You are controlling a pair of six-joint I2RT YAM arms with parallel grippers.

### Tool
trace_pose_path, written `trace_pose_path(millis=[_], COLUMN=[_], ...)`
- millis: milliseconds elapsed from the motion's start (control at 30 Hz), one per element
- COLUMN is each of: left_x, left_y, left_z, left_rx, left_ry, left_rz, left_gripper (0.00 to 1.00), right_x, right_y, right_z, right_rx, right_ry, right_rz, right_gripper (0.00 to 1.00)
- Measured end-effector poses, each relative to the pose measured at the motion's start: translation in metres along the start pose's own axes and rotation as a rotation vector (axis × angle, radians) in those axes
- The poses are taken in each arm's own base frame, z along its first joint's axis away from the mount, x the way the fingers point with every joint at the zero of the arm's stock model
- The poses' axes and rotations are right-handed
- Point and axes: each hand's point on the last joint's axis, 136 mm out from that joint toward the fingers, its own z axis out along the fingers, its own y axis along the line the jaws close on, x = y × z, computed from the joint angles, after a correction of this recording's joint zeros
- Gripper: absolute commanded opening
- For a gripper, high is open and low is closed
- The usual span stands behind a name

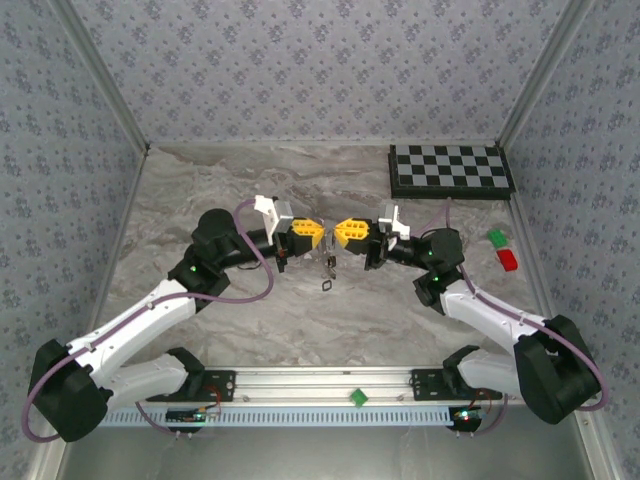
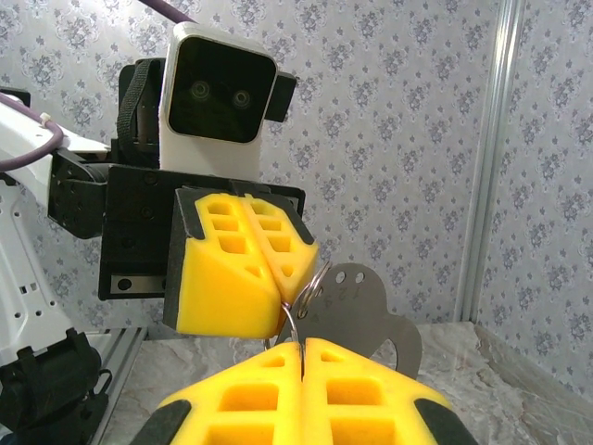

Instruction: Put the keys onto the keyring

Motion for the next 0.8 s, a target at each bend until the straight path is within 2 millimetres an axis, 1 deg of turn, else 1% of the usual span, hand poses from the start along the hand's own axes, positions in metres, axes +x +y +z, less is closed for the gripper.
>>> trace_pose_path(millis=[800], left_x=[0.0018], left_y=[0.0009], left_z=[0.001], left_rx=[0.0], left_ry=[0.004], left_rz=[-0.011], left_gripper=[0.0], right_x=[0.0005], right_y=[0.0027], right_z=[0.0002], right_rx=[-0.015], right_ry=[0.003], right_rz=[0.0], right_gripper=[0.0])
